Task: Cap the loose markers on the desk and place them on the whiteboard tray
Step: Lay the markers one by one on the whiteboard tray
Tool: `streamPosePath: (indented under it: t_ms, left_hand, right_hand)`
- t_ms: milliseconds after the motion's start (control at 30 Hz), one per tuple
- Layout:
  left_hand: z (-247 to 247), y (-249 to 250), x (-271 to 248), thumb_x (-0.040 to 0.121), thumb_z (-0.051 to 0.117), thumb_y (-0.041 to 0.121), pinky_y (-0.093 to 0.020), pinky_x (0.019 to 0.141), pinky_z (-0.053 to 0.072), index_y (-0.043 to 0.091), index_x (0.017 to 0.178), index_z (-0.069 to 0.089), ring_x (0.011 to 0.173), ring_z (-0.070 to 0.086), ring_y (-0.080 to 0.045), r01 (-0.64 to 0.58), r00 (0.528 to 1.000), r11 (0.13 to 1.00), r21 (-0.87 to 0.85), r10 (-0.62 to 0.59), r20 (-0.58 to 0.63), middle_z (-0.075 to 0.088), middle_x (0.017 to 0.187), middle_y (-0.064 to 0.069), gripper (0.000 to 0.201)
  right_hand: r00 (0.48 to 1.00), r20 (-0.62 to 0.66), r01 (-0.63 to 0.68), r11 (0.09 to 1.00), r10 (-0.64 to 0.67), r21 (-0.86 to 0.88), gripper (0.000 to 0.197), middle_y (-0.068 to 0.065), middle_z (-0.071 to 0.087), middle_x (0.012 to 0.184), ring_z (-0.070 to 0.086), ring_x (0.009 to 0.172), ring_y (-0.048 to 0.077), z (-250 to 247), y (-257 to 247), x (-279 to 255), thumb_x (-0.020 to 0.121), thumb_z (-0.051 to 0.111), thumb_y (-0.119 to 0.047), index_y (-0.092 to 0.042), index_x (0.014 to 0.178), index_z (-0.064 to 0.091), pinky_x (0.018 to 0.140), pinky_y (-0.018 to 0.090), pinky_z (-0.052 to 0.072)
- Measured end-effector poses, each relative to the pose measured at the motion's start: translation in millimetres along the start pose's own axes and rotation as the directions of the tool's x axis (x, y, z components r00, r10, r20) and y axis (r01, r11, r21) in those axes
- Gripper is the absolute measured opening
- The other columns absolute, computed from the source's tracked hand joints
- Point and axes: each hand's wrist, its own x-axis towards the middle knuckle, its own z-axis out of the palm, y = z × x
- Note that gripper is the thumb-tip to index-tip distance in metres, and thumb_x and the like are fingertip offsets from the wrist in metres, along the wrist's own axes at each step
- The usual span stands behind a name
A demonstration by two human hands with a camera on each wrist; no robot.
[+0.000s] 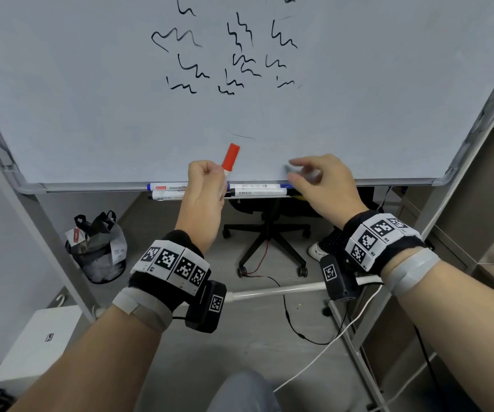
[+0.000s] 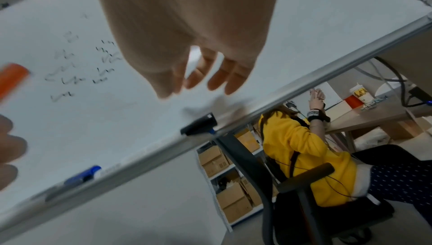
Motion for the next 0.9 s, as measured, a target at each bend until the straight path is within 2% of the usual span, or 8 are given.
streamPosePath:
  t_ms: [167, 267, 400, 500, 600, 733, 833, 900]
  left_hand:
    - [6.3, -2.6, -0.3, 0.100, 0.062, 0.029, -0.021, 0.067, 0.044, 0.019, 0.101, 0.060, 0.056, 0.054, 0.001, -0.110, 0.994, 0.984, 0.140, 0.106, 0.035, 0.068, 0.083, -0.011, 0.010]
    - [9.3, 2.0, -1.8, 0.096, 0.068, 0.030, -0.015, 0.058, 0.048, 0.017, 0.096, 0.065, 0.054, 0.056, -0.004, -0.123, 0.992, 0.980, 0.158, 0.121, 0.023, 0.074, 0.080, -0.004, 0.014]
    - [6.8, 1.5, -2.9, 0.095, 0.070, 0.029, -0.019, 0.064, 0.051, 0.022, 0.098, 0.068, 0.064, 0.067, -0.015, -0.105, 0.994, 0.982, 0.160, 0.101, 0.033, 0.073, 0.082, -0.011, 0.007]
    - [2.2, 0.4, -2.6, 0.095, 0.069, 0.029, -0.026, 0.076, 0.051, 0.028, 0.110, 0.067, 0.082, 0.074, -0.013, -0.109, 0.994, 0.977, 0.181, 0.107, 0.017, 0.075, 0.094, 0.005, 0.015]
    - [-2.6, 3.0, 0.4, 0.097, 0.065, 0.022, -0.020, 0.082, 0.052, 0.030, 0.115, 0.065, 0.093, 0.069, -0.007, -0.145, 0.987, 0.972, 0.185, 0.156, -0.046, 0.070, 0.113, 0.009, 0.020]
    - [-12.1, 2.2, 3.2, 0.099, 0.056, 0.018, -0.027, 0.097, 0.053, 0.031, 0.113, 0.066, 0.101, 0.062, 0.002, -0.155, 0.960, 0.952, 0.265, 0.208, -0.187, 0.066, 0.120, 0.008, 0.022]
    - [-16.6, 0.1, 3.7, 0.095, 0.055, 0.023, -0.034, 0.110, 0.032, 0.037, 0.115, 0.060, 0.122, 0.050, -0.010, -0.095, 0.911, 0.904, 0.416, 0.247, -0.329, 0.058, 0.125, 0.012, 0.024]
    - [-18.3, -0.6, 3.0, 0.092, 0.056, 0.026, -0.033, 0.107, 0.022, 0.034, 0.124, 0.054, 0.130, 0.039, -0.018, -0.006, 0.871, 0.873, 0.487, 0.244, -0.427, 0.049, 0.134, 0.007, 0.033]
  right_hand:
    - [0.979, -0.030, 0.198, 0.911, -0.201, 0.363, 0.030, -0.006, 0.068, 0.116, 0.062, 0.096, 0.011, -15.4, -36.4, 0.6, 0.098, 0.067, -0.033, -0.029, 0.128, 0.069, 0.084, 0.026, 0.053]
    - [0.932, 0.135, 0.307, 0.930, -0.336, 0.202, 0.023, -0.015, 0.074, 0.112, 0.062, 0.112, 0.008, -15.5, -49.4, 0.9, 0.088, 0.078, -0.041, -0.033, 0.111, 0.079, 0.090, 0.026, 0.051]
    - [0.882, 0.242, 0.383, 0.915, -0.404, 0.127, 0.017, -0.012, 0.076, 0.100, 0.064, 0.101, 0.004, -11.1, -44.7, 4.1, 0.084, 0.085, -0.028, -0.028, 0.101, 0.083, 0.085, 0.017, 0.048]
    - [0.915, 0.222, 0.322, 0.942, -0.336, 0.099, 0.016, -0.009, 0.076, 0.097, 0.065, 0.094, 0.003, -13.6, -37.1, 7.0, 0.086, 0.083, -0.029, -0.028, 0.102, 0.083, 0.081, 0.012, 0.046]
    - [0.954, 0.139, 0.259, 0.963, -0.267, 0.069, 0.011, -0.007, 0.077, 0.094, 0.064, 0.090, 0.006, -14.0, -23.3, 11.8, 0.089, 0.078, -0.028, -0.026, 0.100, 0.082, 0.080, 0.006, 0.042]
    - [0.989, 0.017, 0.146, 0.988, -0.148, 0.056, 0.011, -0.018, 0.076, 0.092, 0.065, 0.104, 0.021, -2.7, -1.8, 15.7, 0.087, 0.072, -0.043, -0.040, 0.095, 0.079, 0.098, 0.042, 0.053]
    - [0.992, 0.007, 0.123, 0.991, -0.124, 0.060, 0.013, -0.021, 0.076, 0.090, 0.064, 0.109, 0.026, 4.0, 11.0, 15.8, 0.082, 0.069, -0.055, -0.050, 0.091, 0.076, 0.101, 0.047, 0.052]
    - [0.993, -0.012, 0.118, 0.991, -0.117, 0.070, 0.011, -0.020, 0.076, 0.089, 0.064, 0.108, 0.027, 5.6, 18.0, 14.1, 0.079, 0.068, -0.058, -0.054, 0.087, 0.074, 0.102, 0.047, 0.051]
